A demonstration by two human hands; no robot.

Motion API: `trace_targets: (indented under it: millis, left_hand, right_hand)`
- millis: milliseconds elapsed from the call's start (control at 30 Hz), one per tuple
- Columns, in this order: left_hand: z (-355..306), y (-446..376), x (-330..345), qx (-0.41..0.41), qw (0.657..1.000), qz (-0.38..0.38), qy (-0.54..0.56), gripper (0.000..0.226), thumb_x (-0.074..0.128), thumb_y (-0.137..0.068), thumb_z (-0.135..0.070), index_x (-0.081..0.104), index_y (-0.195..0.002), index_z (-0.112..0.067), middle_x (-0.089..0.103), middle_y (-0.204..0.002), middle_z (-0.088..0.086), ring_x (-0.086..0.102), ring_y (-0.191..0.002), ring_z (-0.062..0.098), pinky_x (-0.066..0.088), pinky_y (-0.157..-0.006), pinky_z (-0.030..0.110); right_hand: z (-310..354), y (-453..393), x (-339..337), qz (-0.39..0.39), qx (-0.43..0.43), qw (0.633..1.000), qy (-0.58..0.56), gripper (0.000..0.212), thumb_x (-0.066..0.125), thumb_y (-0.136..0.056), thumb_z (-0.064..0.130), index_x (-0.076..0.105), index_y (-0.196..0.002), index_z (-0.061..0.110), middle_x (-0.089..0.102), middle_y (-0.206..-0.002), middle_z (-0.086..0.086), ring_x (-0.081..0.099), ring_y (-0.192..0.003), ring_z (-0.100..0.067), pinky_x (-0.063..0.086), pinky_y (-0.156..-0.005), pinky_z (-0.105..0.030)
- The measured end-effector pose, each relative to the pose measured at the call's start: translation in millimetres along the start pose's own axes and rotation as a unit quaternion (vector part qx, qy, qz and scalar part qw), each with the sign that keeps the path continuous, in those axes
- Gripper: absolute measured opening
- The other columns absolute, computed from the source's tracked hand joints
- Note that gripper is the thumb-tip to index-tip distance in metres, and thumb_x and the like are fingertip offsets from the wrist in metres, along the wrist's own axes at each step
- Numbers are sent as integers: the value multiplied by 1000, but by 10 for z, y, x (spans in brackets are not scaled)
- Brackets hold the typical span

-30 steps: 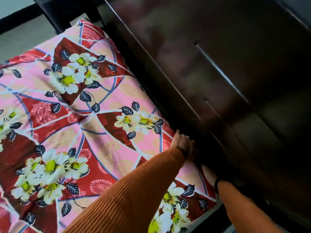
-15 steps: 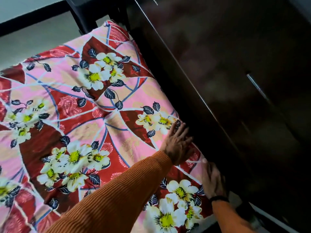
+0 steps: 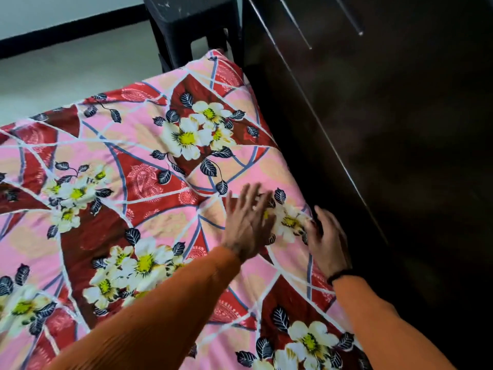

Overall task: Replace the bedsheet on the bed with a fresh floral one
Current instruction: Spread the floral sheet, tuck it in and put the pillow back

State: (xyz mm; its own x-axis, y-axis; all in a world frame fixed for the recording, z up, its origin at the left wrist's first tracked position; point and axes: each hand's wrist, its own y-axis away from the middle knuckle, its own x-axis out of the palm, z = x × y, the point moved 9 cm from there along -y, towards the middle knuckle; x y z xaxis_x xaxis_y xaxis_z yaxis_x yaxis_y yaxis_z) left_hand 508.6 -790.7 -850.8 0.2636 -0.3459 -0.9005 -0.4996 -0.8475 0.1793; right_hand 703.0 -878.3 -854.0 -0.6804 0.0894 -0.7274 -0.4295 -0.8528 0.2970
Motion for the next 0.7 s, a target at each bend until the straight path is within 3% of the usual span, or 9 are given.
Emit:
trace_targets:
  millis: [133, 200, 300, 400, 467, 533, 600, 667, 700]
  left_hand:
    - [840, -423, -325, -113, 991, -78, 3, 57, 36, -102, -53, 42, -150, -22, 35, -161, 7, 26, -150, 32, 19, -120, 63]
    - [995, -520, -354, -108, 990, -87, -8, 57, 39, -102, -52, 42, -150, -21, 33, -161, 8, 24, -151, 33, 19, -119, 63]
    - [954, -641, -381, -87, 993, -79, -4, 60, 36, -103, -55, 35, -155, -25, 25, -166, 7, 14, -156, 30, 14, -122, 62]
    - [924, -724, -461, -84, 993, -82, 11, 62, 31, -105, -58, 28, -159, -28, 16, -170, 2, 5, -158, 25, 9, -124, 59]
    - [1039, -785, -539, -100, 991, -86, 20, 61, 30, -105, -58, 25, -159, -30, 11, -171, -1, -1, -158, 22, 6, -124, 59]
    - [1221, -902, -640, -104, 990, -90, 13, 63, 31, -103, -60, 23, -159, -33, 8, -171, -2, -2, -158, 23, 4, -123, 61]
    - [1498, -1084, -740, -117, 990, -80, -5, 69, 30, -99, -70, 18, -160, -39, 2, -172, -3, -7, -158, 24, 0, -123, 64]
    - [1799, -1298, -776, -145, 988, -54, 1, 80, 24, -93, -81, 9, -161, -42, -10, -171, -5, -17, -156, 24, -8, -120, 67]
    - [1891, -1375, -784, -153, 987, -45, 0, 85, 23, -89, -86, 5, -160, -45, -16, -170, -7, -23, -155, 24, -10, -118, 69]
  right_hand:
    - [608, -1014, 372, -49, -9, 999, -10, 45, 56, -96, 30, 63, -127, -2, 60, -129, -24, 57, -121, -39, 43, -102, -38]
    - [751, -1237, 423, -58, 3, 998, 7, 26, 57, -97, 15, 67, -109, -5, 62, -116, -26, 57, -112, -43, 41, -94, -38]
    - [794, -1357, 364, -27, 25, 992, 117, 25, 52, -96, 1, 61, -115, -13, 54, -123, -32, 52, -117, -44, 40, -97, -45]
    - [709, -1308, 390, -54, 49, 993, 93, 19, 52, -92, -10, 57, -107, -20, 53, -115, -39, 54, -109, -49, 35, -87, -43]
    - [760, -1386, 430, -98, 76, 991, 45, 16, 55, -91, -6, 65, -101, -13, 61, -109, -34, 58, -106, -46, 38, -88, -42]
    - [950, -1681, 521, -99, 61, 993, -32, 23, 56, -95, 3, 69, -112, -7, 67, -115, -29, 62, -111, -42, 45, -96, -40]
    - [1222, -2193, 707, -41, 41, 993, -104, 29, 52, -101, 8, 66, -123, -4, 66, -126, -24, 61, -119, -35, 43, -100, -32]
    - [1461, -2752, 924, 40, 49, 989, -131, 26, 48, -105, 14, 71, -107, 3, 67, -122, -19, 60, -117, -29, 42, -93, -25]
    - [1532, -2952, 1054, 89, 73, 982, -148, 29, 47, -105, 21, 71, -93, 9, 67, -117, -18, 61, -115, -29, 45, -92, -28]
